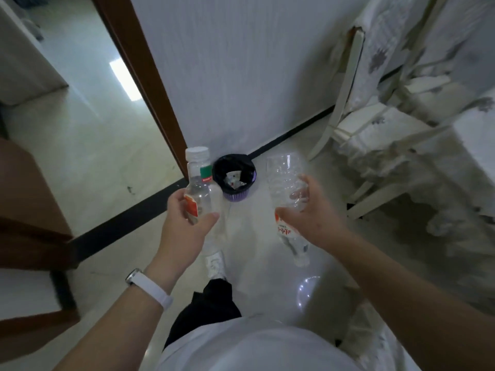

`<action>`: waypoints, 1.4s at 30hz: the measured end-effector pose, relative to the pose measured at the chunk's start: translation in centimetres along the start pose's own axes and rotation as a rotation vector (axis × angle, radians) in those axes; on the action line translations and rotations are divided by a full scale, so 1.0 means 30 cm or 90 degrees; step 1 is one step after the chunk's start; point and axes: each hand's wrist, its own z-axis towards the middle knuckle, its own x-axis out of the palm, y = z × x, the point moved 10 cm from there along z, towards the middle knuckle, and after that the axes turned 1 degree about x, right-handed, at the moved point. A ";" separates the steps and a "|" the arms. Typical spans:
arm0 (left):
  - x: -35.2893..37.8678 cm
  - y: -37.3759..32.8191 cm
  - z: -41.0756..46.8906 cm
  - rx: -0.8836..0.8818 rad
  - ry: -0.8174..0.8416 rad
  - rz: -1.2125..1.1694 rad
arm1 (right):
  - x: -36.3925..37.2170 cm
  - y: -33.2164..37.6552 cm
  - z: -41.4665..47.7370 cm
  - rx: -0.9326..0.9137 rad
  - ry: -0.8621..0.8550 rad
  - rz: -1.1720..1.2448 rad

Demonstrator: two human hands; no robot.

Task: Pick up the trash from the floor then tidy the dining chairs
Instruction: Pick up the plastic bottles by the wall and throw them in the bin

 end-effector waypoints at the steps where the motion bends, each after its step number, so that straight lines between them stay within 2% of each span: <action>1: 0.010 -0.006 0.067 0.001 0.005 -0.005 | -0.002 0.013 0.048 0.005 -0.010 0.001; 11: 0.005 -0.100 0.736 -0.025 0.090 0.001 | 0.011 0.270 0.565 0.021 -0.059 -0.043; 16: 0.027 -0.126 0.946 -0.017 0.091 0.026 | -0.002 0.302 0.750 0.029 -0.081 -0.025; 27: 0.224 -0.109 1.258 -0.071 0.072 0.120 | 0.044 0.192 1.189 0.065 -0.005 0.032; 31: 0.331 -0.065 1.409 -0.078 0.086 0.192 | 0.088 0.153 1.362 0.055 0.068 0.036; 35: 0.429 0.024 1.539 -0.098 0.093 0.212 | 0.161 0.074 1.527 0.063 0.113 0.014; 42: 0.565 0.295 1.725 -0.143 0.146 0.231 | 0.330 -0.138 1.710 0.140 0.076 0.038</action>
